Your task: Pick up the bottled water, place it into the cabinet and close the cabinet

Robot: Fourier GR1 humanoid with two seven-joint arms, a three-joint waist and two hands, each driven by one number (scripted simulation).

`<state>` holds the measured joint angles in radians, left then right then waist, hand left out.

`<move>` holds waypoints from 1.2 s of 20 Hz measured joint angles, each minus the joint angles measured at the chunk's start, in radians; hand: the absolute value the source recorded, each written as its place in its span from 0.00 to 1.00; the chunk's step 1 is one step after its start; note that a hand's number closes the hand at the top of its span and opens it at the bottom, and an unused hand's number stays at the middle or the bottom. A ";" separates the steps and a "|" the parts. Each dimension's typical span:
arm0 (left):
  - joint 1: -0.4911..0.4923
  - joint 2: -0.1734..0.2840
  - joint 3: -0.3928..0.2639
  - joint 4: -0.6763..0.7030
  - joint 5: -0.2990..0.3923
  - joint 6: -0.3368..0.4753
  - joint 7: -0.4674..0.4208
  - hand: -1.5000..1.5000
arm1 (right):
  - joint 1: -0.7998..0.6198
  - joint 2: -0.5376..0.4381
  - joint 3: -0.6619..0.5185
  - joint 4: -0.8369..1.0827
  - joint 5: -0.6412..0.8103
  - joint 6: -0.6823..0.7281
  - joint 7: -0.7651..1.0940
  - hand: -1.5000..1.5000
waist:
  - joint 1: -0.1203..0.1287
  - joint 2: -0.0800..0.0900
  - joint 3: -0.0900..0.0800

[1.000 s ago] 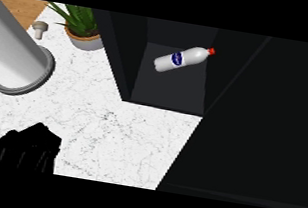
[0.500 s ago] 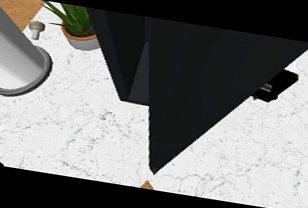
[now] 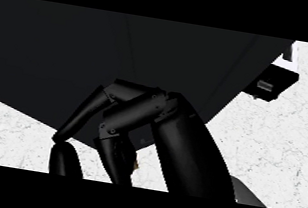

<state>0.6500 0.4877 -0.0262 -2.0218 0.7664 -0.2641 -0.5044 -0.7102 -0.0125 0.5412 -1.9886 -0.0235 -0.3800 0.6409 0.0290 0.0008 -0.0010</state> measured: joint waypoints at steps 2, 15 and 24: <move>0.026 0.011 0.031 -0.010 0.019 -0.029 0.003 1.00 | -0.039 0.005 -0.040 0.079 -0.031 0.018 -0.036 1.00 | 0.000 0.000 0.000; 0.031 0.007 0.138 0.046 0.065 -0.131 0.031 1.00 | -0.184 0.010 -0.257 0.529 -0.153 0.222 -0.288 1.00 | -0.008 -0.017 0.004; 0.011 0.012 0.152 0.033 0.091 -0.151 0.065 1.00 | -0.212 0.013 -0.247 0.639 -0.158 0.270 -0.397 1.00 | 0.011 -0.043 -0.001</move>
<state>0.6614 0.4992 0.1262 -1.9891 0.8578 -0.4149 -0.4396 -0.9221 0.0005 0.2938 -1.3500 -0.1811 -0.1098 0.2441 0.0400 -0.0423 -0.0022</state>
